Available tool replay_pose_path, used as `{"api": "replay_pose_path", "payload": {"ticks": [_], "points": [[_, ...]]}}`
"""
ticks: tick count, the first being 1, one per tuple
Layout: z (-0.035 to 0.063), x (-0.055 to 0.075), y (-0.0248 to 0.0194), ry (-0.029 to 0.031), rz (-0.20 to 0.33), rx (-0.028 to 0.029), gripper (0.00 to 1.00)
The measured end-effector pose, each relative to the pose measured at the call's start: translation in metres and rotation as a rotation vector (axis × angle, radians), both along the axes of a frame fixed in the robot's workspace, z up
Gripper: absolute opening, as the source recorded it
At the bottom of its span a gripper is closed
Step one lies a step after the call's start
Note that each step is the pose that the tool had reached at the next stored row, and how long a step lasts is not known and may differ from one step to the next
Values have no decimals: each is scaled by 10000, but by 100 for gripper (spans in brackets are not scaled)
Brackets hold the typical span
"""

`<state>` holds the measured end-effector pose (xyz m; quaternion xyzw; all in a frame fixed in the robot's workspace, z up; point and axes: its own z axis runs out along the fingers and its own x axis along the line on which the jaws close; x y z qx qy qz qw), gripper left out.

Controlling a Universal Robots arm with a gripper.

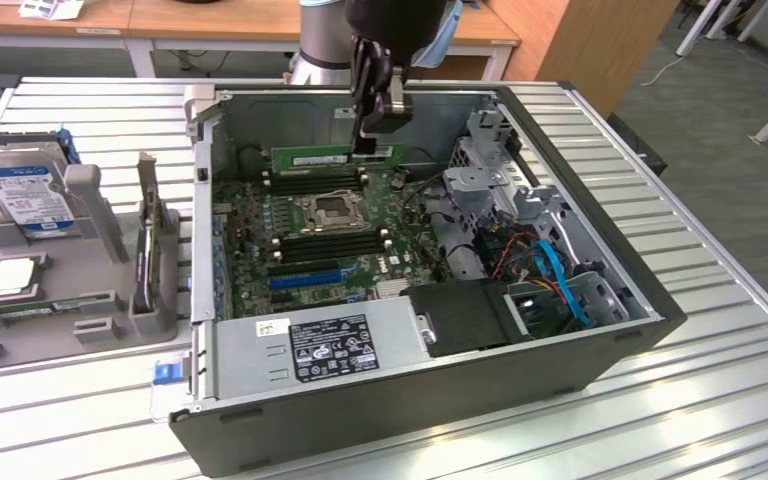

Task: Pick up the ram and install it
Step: 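Insert the ram into the slot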

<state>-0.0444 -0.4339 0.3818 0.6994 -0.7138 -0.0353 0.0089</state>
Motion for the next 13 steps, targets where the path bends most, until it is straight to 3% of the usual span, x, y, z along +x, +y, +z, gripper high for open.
{"api": "replay_pose_path", "payload": {"ticks": [13], "points": [[-136, 0, 0, -1, -1, 0, 12]]}}
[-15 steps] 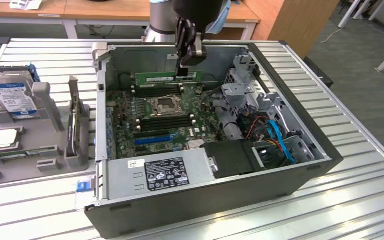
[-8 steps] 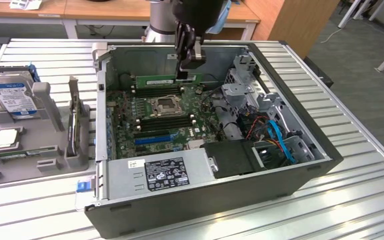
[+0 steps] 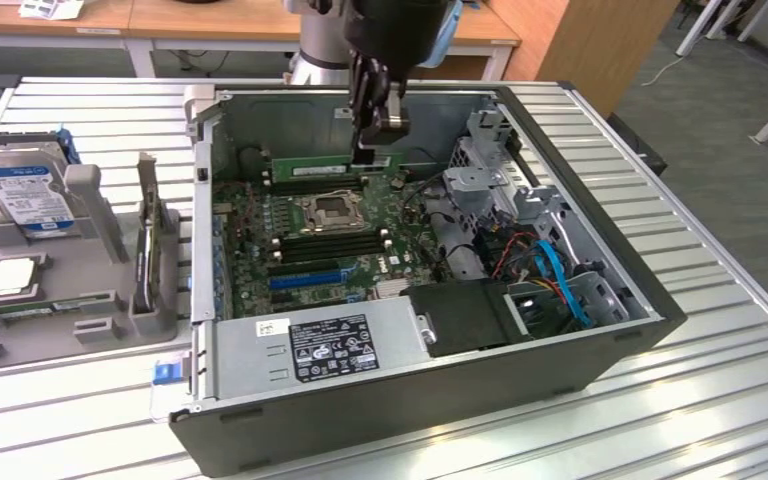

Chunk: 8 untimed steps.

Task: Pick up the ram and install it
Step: 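Insert the ram into the slot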

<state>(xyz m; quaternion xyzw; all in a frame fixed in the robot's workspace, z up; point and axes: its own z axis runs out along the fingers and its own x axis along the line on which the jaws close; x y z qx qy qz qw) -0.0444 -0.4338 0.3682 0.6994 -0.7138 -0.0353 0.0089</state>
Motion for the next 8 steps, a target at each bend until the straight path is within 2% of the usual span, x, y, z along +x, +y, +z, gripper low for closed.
{"api": "replay_pose_path", "payload": {"ticks": [8], "points": [[-104, 0, 0, -1, -3, 0, 12]]}}
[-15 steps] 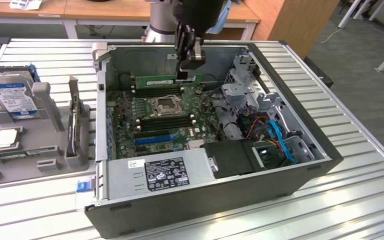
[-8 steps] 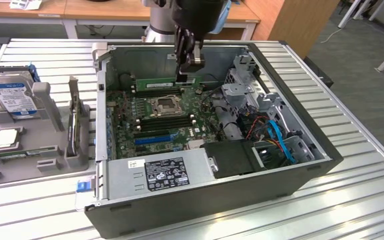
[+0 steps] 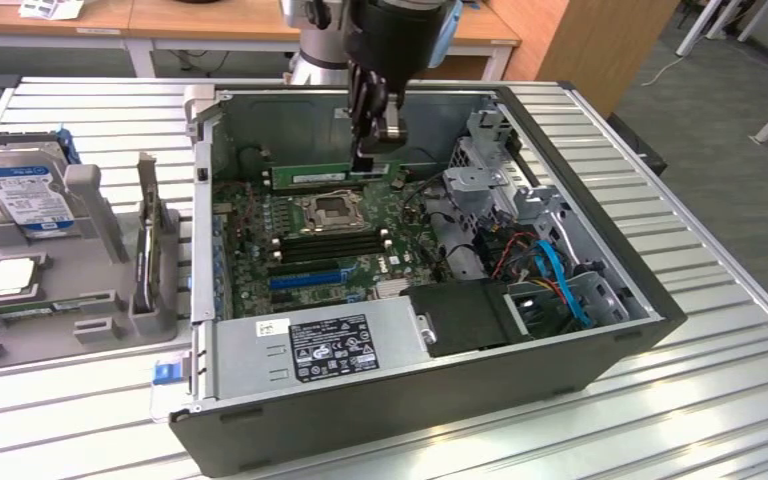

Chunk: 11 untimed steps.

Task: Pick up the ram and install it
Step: 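Insert the ram into the slot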

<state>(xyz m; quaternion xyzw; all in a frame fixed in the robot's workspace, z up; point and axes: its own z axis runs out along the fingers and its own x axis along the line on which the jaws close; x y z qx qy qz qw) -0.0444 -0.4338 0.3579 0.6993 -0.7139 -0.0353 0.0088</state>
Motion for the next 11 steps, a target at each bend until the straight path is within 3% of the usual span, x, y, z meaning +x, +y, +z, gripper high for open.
{"api": "replay_pose_path", "payload": {"ticks": [11], "points": [[-165, 0, 0, -2, -14, 0, 12]]}}
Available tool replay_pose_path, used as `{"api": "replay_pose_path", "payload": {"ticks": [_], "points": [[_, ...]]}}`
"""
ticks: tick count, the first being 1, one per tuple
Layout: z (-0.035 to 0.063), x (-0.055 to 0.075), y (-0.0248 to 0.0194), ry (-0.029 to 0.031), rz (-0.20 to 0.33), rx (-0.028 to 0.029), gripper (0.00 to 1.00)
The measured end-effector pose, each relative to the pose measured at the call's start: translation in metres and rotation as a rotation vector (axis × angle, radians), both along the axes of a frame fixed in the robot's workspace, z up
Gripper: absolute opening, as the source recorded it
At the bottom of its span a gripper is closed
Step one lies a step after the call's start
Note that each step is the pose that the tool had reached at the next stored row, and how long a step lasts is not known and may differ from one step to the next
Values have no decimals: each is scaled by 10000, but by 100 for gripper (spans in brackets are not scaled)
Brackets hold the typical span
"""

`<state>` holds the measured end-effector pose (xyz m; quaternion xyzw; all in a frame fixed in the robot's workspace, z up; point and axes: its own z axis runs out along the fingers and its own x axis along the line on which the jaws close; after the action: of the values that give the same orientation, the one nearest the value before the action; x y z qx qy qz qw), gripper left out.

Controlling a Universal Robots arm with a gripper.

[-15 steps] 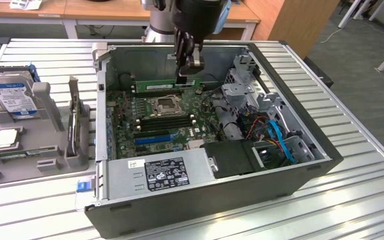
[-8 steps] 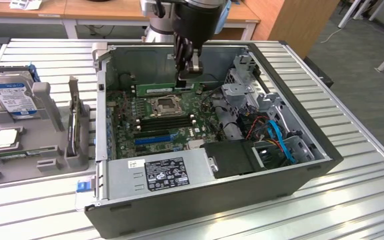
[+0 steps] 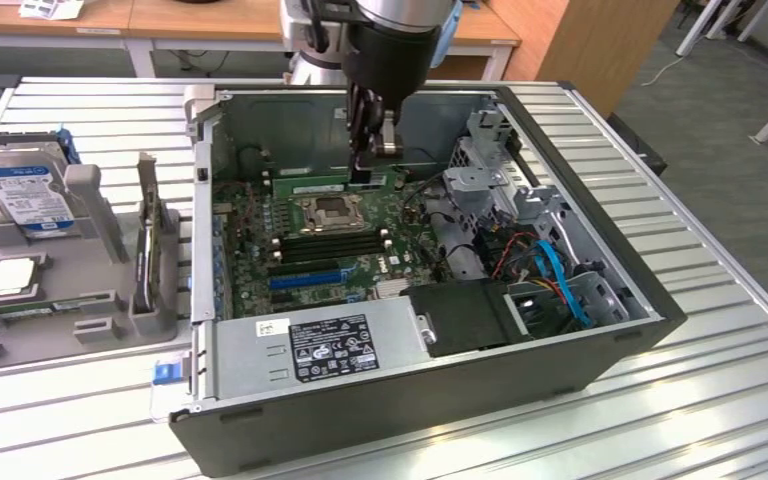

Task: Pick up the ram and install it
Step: 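Insert the ram into the slot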

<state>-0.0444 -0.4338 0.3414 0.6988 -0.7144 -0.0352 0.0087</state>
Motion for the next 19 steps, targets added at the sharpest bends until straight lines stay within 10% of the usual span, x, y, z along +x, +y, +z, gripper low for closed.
{"api": "replay_pose_path", "payload": {"ticks": [19], "points": [[-239, 0, 0, -2, -29, 0, 12]]}}
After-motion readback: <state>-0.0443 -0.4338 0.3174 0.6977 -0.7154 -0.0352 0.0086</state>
